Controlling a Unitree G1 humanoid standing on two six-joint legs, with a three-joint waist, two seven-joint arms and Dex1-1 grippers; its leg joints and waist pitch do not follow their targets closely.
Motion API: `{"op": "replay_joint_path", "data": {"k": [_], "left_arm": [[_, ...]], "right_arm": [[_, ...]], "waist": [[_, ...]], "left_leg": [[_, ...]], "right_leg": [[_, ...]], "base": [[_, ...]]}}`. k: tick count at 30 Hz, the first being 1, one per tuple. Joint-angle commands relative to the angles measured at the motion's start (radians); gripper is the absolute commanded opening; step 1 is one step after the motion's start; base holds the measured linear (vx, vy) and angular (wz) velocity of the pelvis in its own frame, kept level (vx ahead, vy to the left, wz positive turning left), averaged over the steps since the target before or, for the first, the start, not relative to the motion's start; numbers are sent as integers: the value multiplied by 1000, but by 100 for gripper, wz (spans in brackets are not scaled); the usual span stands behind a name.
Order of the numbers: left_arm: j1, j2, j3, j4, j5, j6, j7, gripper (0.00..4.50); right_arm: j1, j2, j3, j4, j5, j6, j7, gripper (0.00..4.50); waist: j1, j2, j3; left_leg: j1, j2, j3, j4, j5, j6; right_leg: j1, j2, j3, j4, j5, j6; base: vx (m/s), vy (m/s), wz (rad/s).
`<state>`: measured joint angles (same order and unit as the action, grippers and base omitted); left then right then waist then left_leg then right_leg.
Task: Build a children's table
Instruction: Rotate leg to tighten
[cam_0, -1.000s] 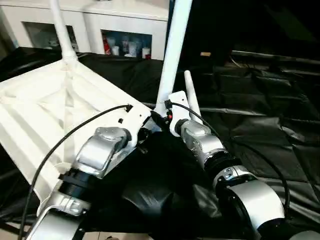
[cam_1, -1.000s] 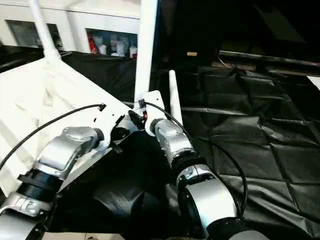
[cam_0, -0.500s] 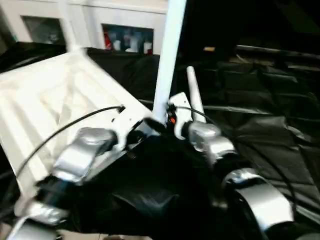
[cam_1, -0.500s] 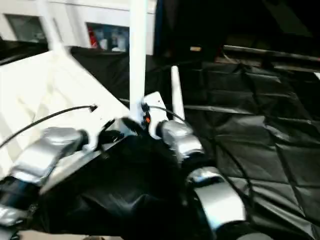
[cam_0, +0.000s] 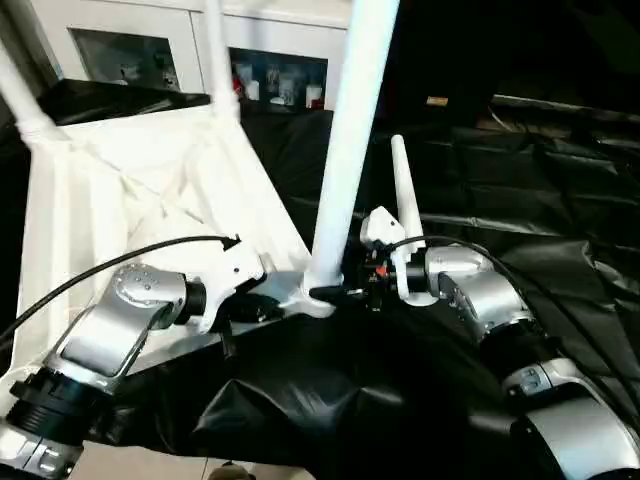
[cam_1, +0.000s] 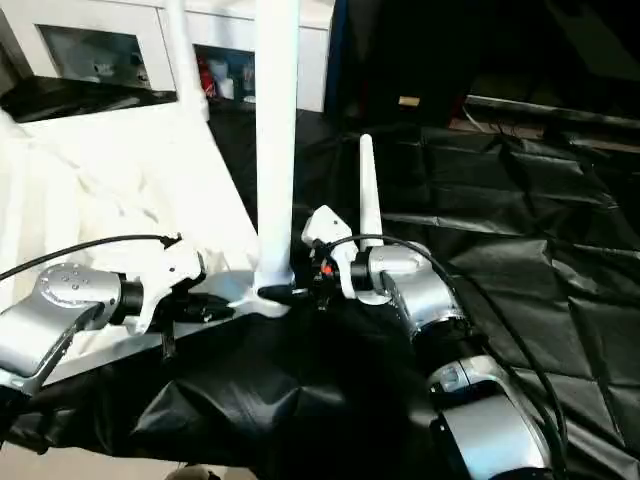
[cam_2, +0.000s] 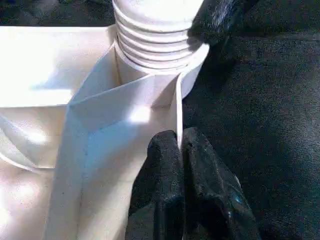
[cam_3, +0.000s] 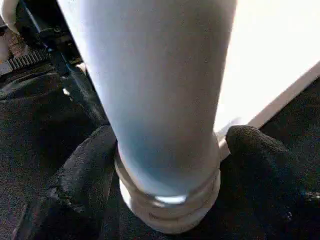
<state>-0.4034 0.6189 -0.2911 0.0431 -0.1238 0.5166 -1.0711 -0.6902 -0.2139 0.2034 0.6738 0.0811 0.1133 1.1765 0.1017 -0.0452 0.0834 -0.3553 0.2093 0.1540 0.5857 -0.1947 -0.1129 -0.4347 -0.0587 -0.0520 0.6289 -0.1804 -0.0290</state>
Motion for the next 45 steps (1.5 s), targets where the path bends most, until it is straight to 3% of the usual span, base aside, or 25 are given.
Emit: {"op": "replay_joint_path", "data": {"k": [1, 10, 14, 17, 18, 20, 25, 29, 30, 33, 34, 37, 42, 45], "left_arm": [[-9, -8, -21, -35, -35, -33, -53, 0], [0, -18, -20, -2, -19, -60, -43, 0], [-14, -47, -7, 26, -3, -20, 21, 0], [-60, -120, 26, 100, 24, 35, 157, 0], [-81, -146, 32, 133, 41, 42, 206, 0], [-129, -206, 45, 203, 69, 60, 304, 0], [-198, -320, 57, 293, 96, 92, 450, 0], [-213, -368, 47, 314, 106, 84, 478, 0], [-211, -378, 41, 309, 102, 78, 470, 0], [-203, -374, 33, 297, 99, 72, 454, 0], [-187, -349, 22, 277, 97, 53, 416, 0], [-157, -300, 8, 246, 95, -26, 345, 0], [-101, -203, -9, 175, 68, -87, 185, 0], [-69, -129, -18, 134, 47, -102, 84, 0]], "right_arm": [[12, -10, 5, -19, -6, -2, -5, 360], [27, 6, 12, -22, -15, 15, -47, 285], [46, 51, -44, -6, 23, 61, -136, 277], [63, 115, -97, 44, 22, 72, -308, 275], [67, 140, -110, 63, 21, 75, -368, 275], [64, 191, -136, 112, 16, 70, -501, 275], [7, 285, -167, 232, 11, 34, -717, 275], [-28, 326, -189, 257, 15, 10, -734, 275], [-42, 332, -195, 258, 17, 5, -717, 330], [-54, 323, -190, 260, 20, -1, -692, 347], [-62, 295, -175, 252, 17, -8, -637, 373], [-64, 239, -142, 224, 6, -6, -523, 373], [-53, 135, -88, 164, -14, -22, -295, 373], [-43, 72, -55, 132, -21, -37, -175, 373]], "waist": [[-3, 25, -74], [-3, 22, -77], [-4, 20, -73], [-10, 19, -67], [-8, 22, -64], [-12, 19, -62], [-17, 22, -63], [-17, 20, -63], [-17, 21, -64], [-17, 20, -65], [-18, 19, -66], [-20, 22, -70], [-20, 16, -76], [-15, 15, -75]], "left_leg": [[2, 12, 12, -65, -122, 25], [0, 10, 12, -62, -106, 23], [0, 10, 11, -65, -126, 14], [4, 12, 11, -70, -175, -9], [12, 11, 10, -72, -206, -19], [13, 8, 7, -75, -231, -31], [14, 5, 5, -75, -240, -33], [8, 7, 4, -76, -234, -19], [9, 7, 5, -76, -231, -14], [7, 8, 6, -75, -216, -6], [4, 8, 5, -75, -204, -3], [1, 8, 5, -73, -182, 12], [-2, 11, 10, -66, -107, 44], [1, 15, 11, -66, -105, 55]], "right_leg": [[78, -63, 45, -61, -65, -253], [81, -62, 45, -57, -49, -249], [79, -62, 45, -63, -102, -234], [75, -65, 47, -75, -216, -205], [69, -65, 46, -83, -273, -192], [71, -67, 46, -91, -351, -165], [68, -67, 48, -93, -358, -151], [70, -64, 48, -90, -314, -153], [70, -65, 48, -89, -295, -160], [72, -65, 47, -85, -258, -170], [75, -65, 47, -83, -241, -174], [79, -65, 46, -79, -191, -192], [84, -66, 45, -66, -76, -235], [82, -66, 43, -65, -78, -245]], "base": [[0, 0, 0], [0, 0, 0], [0, 0, 0], [0, 0, 0], [0, 0, 0], [0, 0, 0], [0, 0, 0], [0, 0, 0], [0, 0, 0], [0, 0, 0], [0, 0, 0], [0, 0, 0], [0, 0, 0], [0, 0, 0]]}}
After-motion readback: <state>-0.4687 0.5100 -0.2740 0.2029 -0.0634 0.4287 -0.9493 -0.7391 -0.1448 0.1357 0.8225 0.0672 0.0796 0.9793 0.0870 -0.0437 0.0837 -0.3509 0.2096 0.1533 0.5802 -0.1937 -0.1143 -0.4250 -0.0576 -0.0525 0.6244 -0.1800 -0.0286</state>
